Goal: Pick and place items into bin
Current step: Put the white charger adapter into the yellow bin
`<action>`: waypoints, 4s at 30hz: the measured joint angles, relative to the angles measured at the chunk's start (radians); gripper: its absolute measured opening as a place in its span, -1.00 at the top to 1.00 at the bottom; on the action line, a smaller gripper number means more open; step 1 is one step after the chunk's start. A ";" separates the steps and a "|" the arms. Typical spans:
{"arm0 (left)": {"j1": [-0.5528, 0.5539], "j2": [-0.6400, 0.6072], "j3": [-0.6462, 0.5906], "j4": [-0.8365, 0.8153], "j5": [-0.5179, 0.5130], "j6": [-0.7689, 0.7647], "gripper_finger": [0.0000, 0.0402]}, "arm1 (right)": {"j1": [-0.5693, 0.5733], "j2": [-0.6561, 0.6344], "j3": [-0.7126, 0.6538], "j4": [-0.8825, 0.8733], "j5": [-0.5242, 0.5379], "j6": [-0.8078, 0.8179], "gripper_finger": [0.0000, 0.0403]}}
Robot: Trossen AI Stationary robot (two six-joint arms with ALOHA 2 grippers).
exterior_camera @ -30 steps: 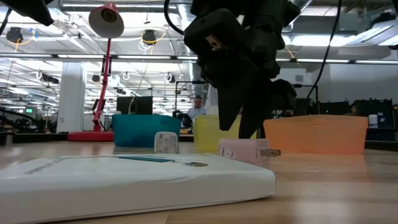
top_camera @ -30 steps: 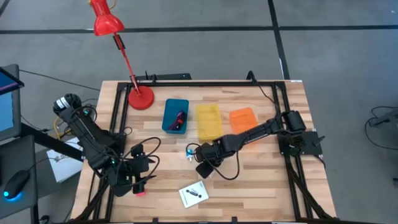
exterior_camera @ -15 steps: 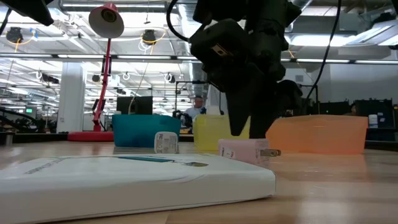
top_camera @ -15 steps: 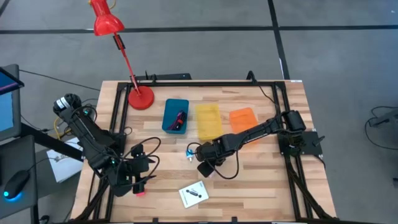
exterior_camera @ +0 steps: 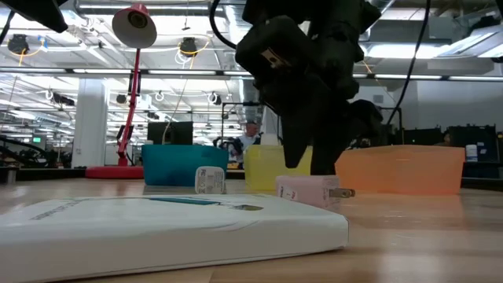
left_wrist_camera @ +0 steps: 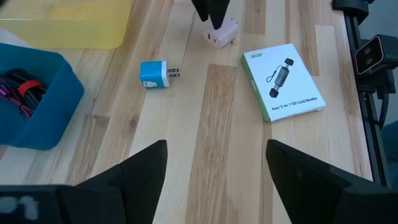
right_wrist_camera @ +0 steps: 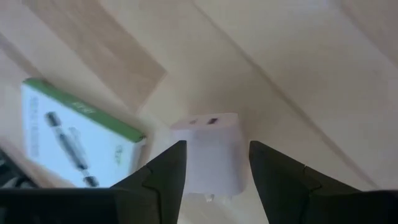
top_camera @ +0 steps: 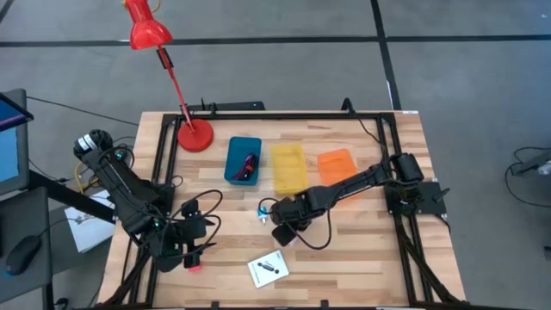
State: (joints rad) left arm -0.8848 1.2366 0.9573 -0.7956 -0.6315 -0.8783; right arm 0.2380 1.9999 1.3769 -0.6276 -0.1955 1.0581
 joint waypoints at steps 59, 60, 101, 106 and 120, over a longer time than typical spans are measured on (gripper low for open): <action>0.000 0.000 0.000 0.001 -0.001 0.000 -0.31 | 0.072 0.162 0.282 -0.298 0.144 -0.140 -0.37; 0.000 0.000 0.001 0.001 0.000 0.000 -0.31 | 0.072 0.169 0.311 -0.341 0.144 -0.147 -0.37; 0.001 0.002 0.001 0.000 0.025 0.000 -0.31 | 0.159 0.235 0.528 -0.599 0.109 0.661 -0.37; 0.001 0.002 0.001 0.000 0.025 0.000 -0.31 | 0.173 0.248 0.527 -0.598 0.095 0.706 -0.37; 0.001 0.002 0.000 0.000 0.025 0.000 -0.31 | 0.181 0.247 0.515 -0.554 0.123 0.756 -0.37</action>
State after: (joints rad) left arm -0.8837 1.2388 0.9577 -0.7952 -0.6067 -0.8787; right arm 0.4187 2.2471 1.8915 -1.1821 -0.0726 1.8140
